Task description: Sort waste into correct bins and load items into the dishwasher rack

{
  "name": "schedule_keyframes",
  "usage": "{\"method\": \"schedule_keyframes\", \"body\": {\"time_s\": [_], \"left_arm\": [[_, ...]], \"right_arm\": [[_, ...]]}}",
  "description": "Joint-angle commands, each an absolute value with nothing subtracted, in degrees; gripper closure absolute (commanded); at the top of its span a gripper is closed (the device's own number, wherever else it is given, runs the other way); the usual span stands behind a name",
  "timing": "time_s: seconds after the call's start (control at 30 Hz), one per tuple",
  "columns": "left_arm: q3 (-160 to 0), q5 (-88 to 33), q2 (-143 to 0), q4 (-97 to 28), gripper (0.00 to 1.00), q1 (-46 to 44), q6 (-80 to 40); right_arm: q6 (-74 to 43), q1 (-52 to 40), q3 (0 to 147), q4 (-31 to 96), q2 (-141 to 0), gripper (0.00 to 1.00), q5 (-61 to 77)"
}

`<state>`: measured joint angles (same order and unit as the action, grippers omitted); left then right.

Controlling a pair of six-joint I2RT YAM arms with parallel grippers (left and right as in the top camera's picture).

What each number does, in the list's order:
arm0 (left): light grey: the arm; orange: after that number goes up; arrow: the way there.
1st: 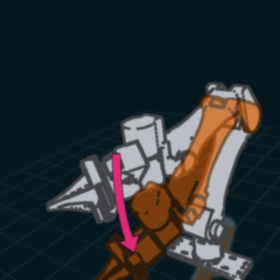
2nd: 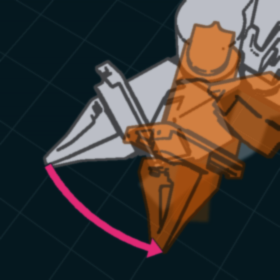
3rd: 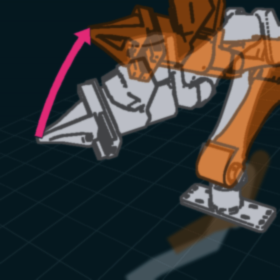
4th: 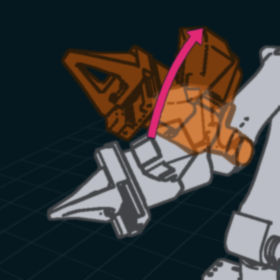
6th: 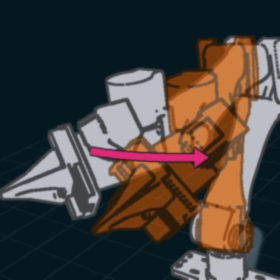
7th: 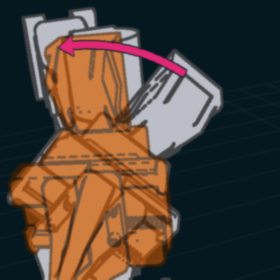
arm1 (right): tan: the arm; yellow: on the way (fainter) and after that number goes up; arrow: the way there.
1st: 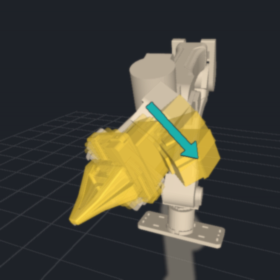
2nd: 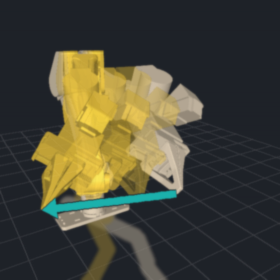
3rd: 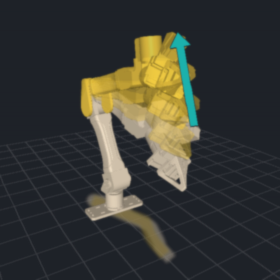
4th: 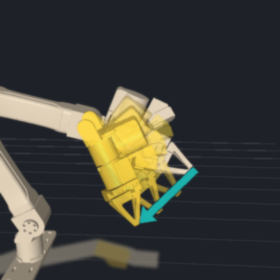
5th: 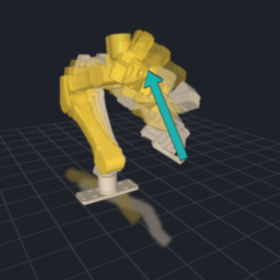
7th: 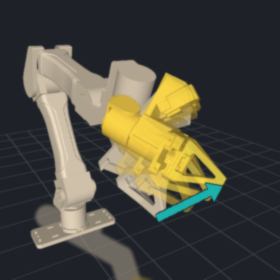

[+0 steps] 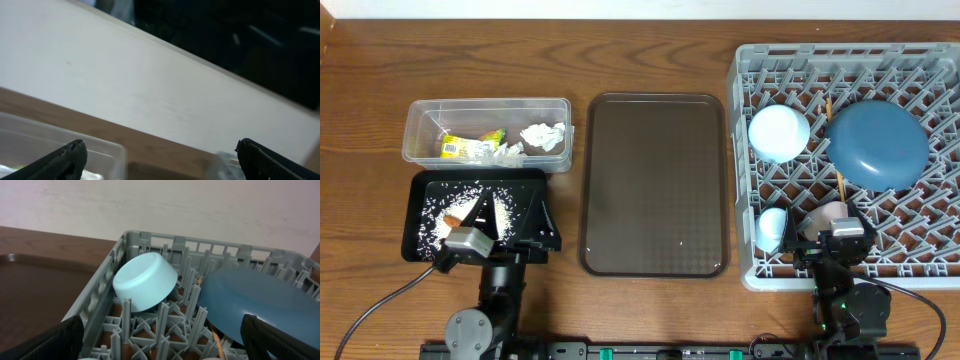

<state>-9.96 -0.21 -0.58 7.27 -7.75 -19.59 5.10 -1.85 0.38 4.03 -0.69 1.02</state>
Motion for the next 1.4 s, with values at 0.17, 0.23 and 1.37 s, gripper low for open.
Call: {"method": "schedule_keyframes", "body": {"time_s": [0.17, 0.23, 1.37], "left_arm": [[-4.8, 3.7, -0.1, 8.1, 0.02, -8.1, -6.1], [-3.4, 3.7, -0.1, 8.0, 0.02, -8.1, -5.0], [-0.2, 0.6, -0.1, -4.2, 0.02, -1.6, 6.6]], "right_arm": [[5.8, -1.4, 0.3, 4.3, -0.3, 0.01, 0.4], [5.8, -1.4, 0.3, 4.3, -0.3, 0.01, 0.4], [5.8, -1.4, 0.3, 4.3, -0.3, 0.01, 0.4]]}}
